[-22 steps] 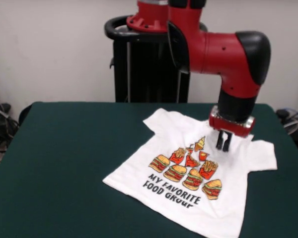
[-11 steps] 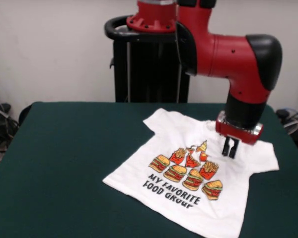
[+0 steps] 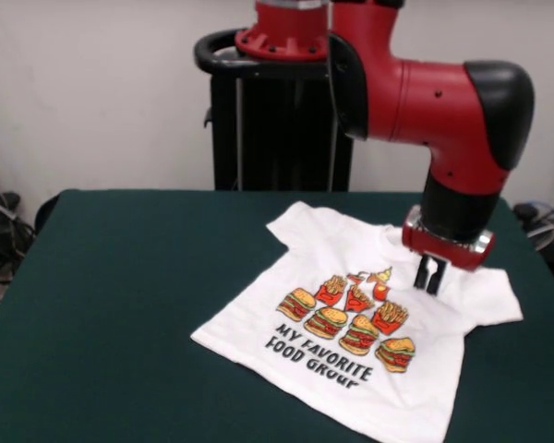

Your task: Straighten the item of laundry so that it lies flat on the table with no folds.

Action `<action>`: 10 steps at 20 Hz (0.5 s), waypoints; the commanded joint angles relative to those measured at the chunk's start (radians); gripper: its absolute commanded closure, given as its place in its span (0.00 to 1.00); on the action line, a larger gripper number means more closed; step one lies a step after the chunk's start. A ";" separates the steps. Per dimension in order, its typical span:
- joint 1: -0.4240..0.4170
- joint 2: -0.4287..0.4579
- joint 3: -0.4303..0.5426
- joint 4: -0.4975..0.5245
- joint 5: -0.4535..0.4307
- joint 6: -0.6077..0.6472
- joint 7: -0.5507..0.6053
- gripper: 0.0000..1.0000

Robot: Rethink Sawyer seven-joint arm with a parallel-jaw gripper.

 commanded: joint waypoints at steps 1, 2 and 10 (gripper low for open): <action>-0.008 -0.021 -0.007 -0.083 0.038 0.131 0.167 1.00; -0.010 -0.018 -0.006 -0.087 0.035 0.131 0.163 1.00; -0.018 -0.025 -0.011 -0.133 0.034 0.212 0.160 1.00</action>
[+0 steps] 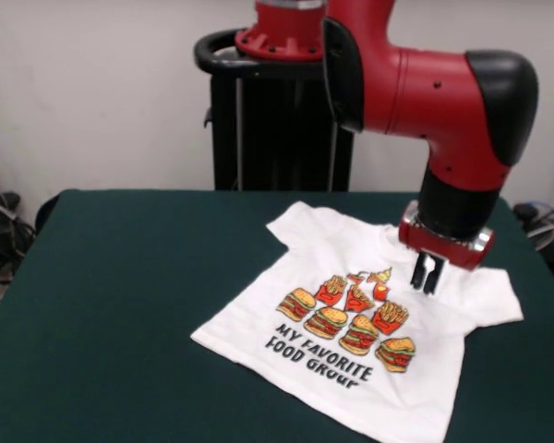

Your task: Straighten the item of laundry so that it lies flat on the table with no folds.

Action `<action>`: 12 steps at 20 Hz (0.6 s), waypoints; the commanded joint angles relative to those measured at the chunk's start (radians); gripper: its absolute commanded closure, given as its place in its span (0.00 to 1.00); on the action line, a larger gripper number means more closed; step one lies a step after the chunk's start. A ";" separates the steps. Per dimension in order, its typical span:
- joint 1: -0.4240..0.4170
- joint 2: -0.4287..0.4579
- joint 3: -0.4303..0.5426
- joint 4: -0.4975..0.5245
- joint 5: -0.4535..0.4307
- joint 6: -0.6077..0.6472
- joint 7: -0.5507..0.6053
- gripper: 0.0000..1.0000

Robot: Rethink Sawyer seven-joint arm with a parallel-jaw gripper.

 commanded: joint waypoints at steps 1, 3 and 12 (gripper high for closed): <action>-0.022 -0.015 0.019 -0.088 0.038 0.143 0.159 1.00; -0.021 -0.021 0.020 -0.100 0.042 0.166 0.168 1.00; 0.038 0.014 0.010 -0.162 0.071 0.205 0.259 1.00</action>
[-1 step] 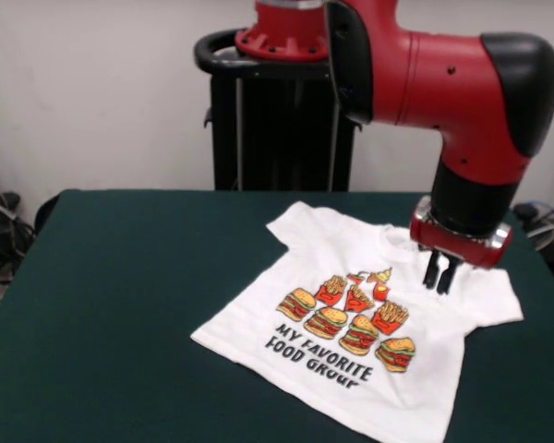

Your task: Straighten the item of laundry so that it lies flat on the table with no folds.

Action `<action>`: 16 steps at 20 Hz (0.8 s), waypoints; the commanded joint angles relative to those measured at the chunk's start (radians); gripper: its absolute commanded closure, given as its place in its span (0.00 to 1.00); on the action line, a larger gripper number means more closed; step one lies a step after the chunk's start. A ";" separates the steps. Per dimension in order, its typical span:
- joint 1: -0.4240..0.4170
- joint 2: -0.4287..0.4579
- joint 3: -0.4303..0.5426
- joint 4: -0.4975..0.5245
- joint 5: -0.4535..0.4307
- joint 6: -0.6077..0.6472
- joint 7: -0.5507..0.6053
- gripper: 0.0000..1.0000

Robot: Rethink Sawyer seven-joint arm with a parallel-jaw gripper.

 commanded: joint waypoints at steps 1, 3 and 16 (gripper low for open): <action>0.043 0.047 0.017 -0.089 0.071 0.089 0.265 1.00; 0.051 0.078 0.024 -0.101 0.073 0.070 0.263 1.00; 0.123 0.161 0.041 -0.027 0.103 -0.009 0.250 1.00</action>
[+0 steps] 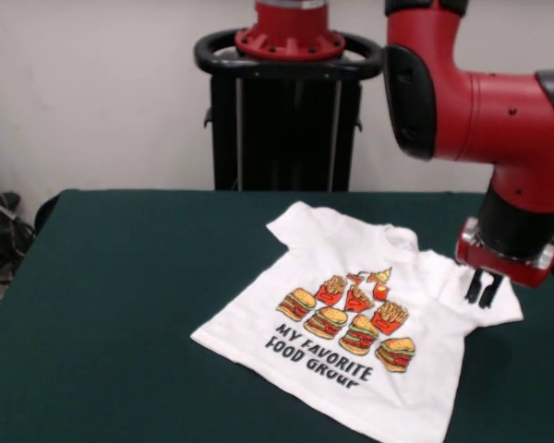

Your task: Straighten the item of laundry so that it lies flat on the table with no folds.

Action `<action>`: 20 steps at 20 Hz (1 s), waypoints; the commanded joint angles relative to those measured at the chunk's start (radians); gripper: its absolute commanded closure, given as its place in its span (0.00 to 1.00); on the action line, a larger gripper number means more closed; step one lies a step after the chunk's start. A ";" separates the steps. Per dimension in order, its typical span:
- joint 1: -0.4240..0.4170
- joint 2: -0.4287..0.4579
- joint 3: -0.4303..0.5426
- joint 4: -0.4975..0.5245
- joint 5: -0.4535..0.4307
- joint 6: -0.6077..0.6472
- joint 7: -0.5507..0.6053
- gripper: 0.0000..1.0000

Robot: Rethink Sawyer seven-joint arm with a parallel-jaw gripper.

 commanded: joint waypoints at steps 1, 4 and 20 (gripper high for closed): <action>0.018 0.065 0.050 0.049 0.052 -0.017 0.238 1.00; 0.002 0.053 0.093 0.101 0.068 -0.024 0.216 1.00; -0.070 0.144 0.248 0.151 0.072 -0.121 0.124 1.00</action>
